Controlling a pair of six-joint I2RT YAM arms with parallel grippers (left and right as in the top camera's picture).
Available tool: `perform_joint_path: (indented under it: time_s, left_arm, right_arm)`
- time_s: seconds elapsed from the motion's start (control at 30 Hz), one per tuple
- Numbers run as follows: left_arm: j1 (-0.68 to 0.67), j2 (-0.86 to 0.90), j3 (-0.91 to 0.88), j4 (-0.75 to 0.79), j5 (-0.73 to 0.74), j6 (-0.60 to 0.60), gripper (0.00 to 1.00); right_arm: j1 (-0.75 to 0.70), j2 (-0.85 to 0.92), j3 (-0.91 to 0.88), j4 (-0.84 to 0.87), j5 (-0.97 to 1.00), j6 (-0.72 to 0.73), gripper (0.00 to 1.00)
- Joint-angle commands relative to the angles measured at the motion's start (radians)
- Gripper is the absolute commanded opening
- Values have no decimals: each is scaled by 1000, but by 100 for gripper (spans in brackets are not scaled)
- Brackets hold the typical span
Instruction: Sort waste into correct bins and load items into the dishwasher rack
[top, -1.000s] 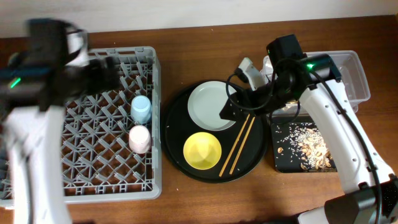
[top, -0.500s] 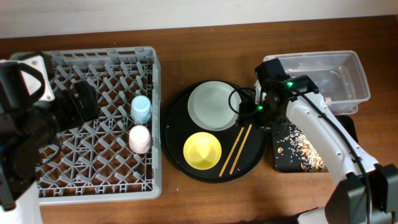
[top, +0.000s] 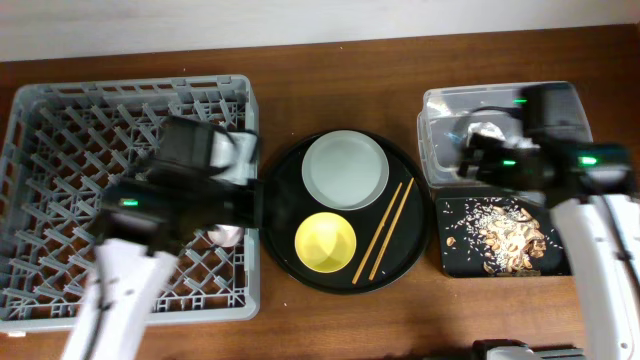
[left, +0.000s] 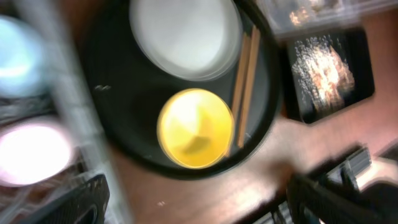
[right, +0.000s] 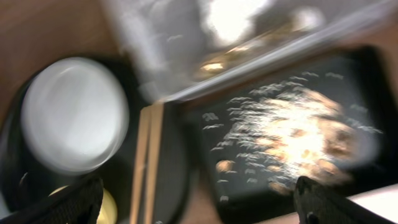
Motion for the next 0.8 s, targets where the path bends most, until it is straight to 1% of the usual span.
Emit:
perform_joint_path:
  time_s: [0.0,0.03,0.07,0.17,0.2,0.23,0.3,0.33,0.37,0.4,0.43,0.47,0.53,0.57,0.6,0.7,0.73,0.77]
  left_arm:
    - [-192,5,-126,176,8,-77,90]
    - [-232,14,-137,209,-20,-93,91]
    - [-298,40,-139,249,-87,-128,89]
    - [-404,97,-139,321,-178,-177,89]
    - [-438,123,-139,348,-185,-180,89]
    - [-463,145,-139,369,-185,-180,84]
    - [-518,209,-139,416,-211,-180,83]
    - [-533,233,-139,434,-224,-180,84]
    - [-541,249,-138,447,-225,-180,87]
    - [-549,268,-139,460,-224,-180,87]
    - [-557,288,-139,475,-225,-180,84]
    - [-560,304,-139,516,-225,-179,83]
    - [-565,326,-139,560,-222,-154,66]
    - [-571,344,-139,601,-256,-124,60]
    - [-573,359,-139,630,-299,-122,55]
    - [-573,414,-139,686,-424,-112,45]
    - [-573,433,-139,684,-426,-100,34]
    - [-573,451,-139,679,-426,-100,30]
  right_arm:
    - [-208,-5,12,-48,46,1,99]
    - [-243,-2,12,-50,46,1,99]
    - [-282,2,12,-50,46,1,99]
    - [-352,11,12,-50,46,1,99]
    - [-367,13,12,-50,46,1,99]
    - [-380,16,12,-50,46,1,99]
    - [-395,18,12,-50,46,1,99]
    - [-394,18,12,-50,46,1,99]
    - [-394,18,12,-50,46,1,99]
    - [-394,18,12,-50,46,1,99]
    - [-394,18,12,-50,46,1,99]
    - [-394,18,12,-50,46,1,99]
    - [-394,18,12,-50,46,1,99]
    - [-394,18,12,-50,46,1,99]
    - [-394,18,12,-50,46,1,99]
    - [-394,18,12,-50,46,1,99]
    - [-394,18,12,-50,46,1,99]
    - [-394,18,12,-50,46,1,99]
